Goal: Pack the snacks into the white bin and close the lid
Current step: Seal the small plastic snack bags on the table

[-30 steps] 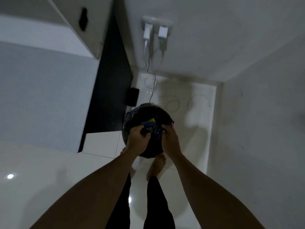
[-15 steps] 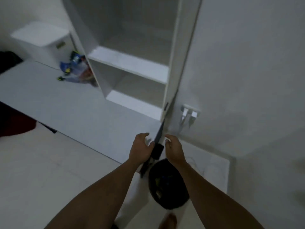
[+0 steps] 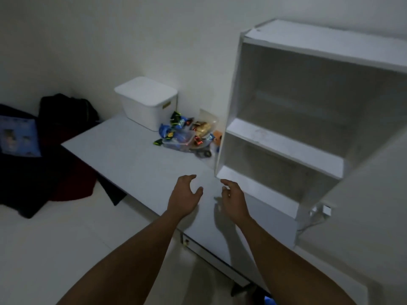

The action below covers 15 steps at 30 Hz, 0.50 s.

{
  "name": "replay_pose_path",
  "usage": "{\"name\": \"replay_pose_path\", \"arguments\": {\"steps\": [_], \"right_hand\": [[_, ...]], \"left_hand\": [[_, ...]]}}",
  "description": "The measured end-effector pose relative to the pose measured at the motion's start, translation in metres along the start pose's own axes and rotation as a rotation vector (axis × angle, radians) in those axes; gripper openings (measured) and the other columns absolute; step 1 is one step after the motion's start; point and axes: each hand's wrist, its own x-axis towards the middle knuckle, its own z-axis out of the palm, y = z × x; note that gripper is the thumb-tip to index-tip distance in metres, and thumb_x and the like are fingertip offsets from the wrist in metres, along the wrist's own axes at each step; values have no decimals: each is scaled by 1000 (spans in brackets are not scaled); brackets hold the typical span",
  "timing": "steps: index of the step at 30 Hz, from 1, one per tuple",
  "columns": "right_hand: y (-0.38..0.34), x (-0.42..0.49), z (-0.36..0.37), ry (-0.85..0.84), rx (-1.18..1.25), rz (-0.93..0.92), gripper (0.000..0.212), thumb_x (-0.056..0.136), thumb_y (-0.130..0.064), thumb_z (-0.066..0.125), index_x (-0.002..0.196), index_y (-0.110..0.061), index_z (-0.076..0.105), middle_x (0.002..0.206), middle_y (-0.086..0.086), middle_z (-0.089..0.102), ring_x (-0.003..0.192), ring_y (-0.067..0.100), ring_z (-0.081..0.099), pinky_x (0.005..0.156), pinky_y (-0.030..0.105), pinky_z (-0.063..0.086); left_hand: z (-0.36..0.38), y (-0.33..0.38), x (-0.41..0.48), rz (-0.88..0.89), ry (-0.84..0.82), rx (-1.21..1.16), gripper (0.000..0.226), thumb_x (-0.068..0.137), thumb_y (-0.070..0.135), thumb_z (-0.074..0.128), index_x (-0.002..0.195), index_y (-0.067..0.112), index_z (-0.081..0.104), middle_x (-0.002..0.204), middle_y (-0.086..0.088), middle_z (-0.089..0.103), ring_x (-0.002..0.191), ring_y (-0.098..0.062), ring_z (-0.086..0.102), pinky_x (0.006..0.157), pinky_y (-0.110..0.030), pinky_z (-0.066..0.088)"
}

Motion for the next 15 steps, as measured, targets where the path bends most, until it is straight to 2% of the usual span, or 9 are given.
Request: {"name": "replay_pose_path", "arguments": {"steps": [4, 6, 9, 15], "right_hand": [[-27, 36, 54, -29, 0, -29, 30, 103, -8, 43, 128, -12, 58, 127, 1, 56, 92, -16, 53, 80, -6, 33], [-31, 58, 78, -36, -3, -43, 30, 103, -11, 43, 128, -17, 58, 129, -1, 56, 103, -7, 56, 88, -2, 33], [-30, 91, 109, -55, -1, -25, 30, 104, -15, 43, 130, -21, 56, 133, -4, 54, 121, 5, 50, 100, 12, 34], [-22, 173, 150, -12, 8, 17, 32, 103, -13, 43, 132, -15, 57, 136, 1, 54, 120, 4, 46, 102, 19, 35]], "left_hand": [[-54, -25, 34, -14, 30, 26, 54, 90, 33, 66, 139, 17, 50, 139, -8, 49, 120, -25, 56, 104, -39, 46], [-71, -38, 54, -31, 44, 28, 54, 91, 34, 66, 139, 18, 49, 140, -7, 48, 120, -24, 56, 103, -39, 47], [-86, -59, 85, -57, 30, 49, 55, 91, 35, 65, 141, 19, 48, 143, -5, 46, 122, -24, 55, 104, -40, 47], [-103, -90, 181, -63, -9, 98, 56, 90, 36, 66, 140, 18, 48, 144, -6, 46, 122, -25, 54, 104, -44, 47]]}}
